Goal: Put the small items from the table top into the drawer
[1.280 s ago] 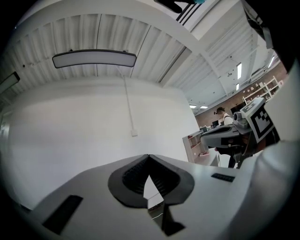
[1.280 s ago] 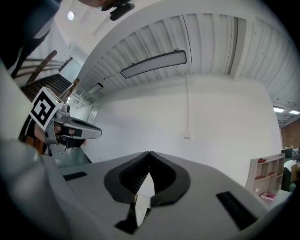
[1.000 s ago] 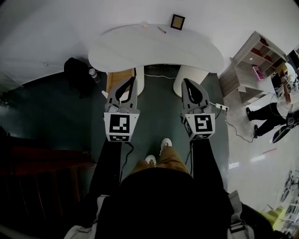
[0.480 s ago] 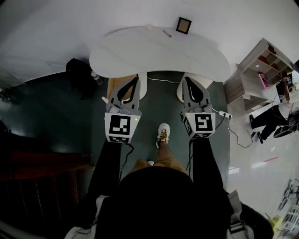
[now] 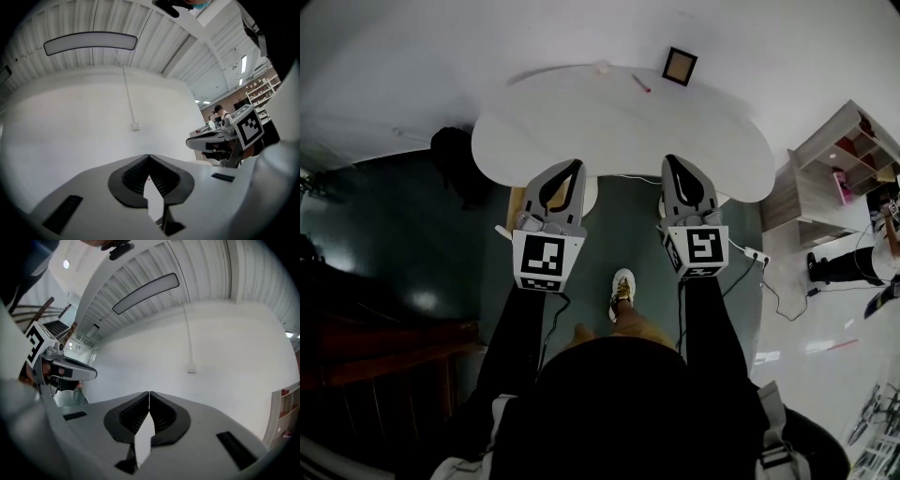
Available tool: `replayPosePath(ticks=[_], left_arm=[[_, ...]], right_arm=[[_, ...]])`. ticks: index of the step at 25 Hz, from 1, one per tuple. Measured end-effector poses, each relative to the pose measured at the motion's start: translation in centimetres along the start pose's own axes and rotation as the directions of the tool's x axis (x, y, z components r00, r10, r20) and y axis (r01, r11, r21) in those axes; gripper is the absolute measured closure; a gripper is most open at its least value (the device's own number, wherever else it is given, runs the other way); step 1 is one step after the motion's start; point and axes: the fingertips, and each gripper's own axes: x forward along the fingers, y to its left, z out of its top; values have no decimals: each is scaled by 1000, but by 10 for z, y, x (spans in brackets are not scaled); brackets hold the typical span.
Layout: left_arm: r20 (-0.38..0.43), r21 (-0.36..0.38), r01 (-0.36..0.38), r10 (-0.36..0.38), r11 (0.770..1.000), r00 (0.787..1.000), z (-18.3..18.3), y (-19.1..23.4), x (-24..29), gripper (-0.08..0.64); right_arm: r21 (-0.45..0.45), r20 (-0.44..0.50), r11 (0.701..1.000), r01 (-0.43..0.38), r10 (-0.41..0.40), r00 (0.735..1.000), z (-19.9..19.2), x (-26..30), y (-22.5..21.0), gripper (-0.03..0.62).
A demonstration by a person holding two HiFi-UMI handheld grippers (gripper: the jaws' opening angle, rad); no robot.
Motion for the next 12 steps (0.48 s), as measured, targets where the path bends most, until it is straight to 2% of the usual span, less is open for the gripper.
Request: replayPosePath(ticks=[4,9,12], left_arm=[[-20,8,-21,22,1000,1000,-4,17,49,545],[-15,-47,-50,50,998,999,-5,44,108,545],[-8,-49,-66,65,997,998,-6,55,140,545]], right_arm=[[18,0,999,-36,36,999,-9,50,-27,565],[21,2,997,-77,77,997,-20,107,-57,565],[27,1,996,-88,88,996,-28,130,-75,565]])
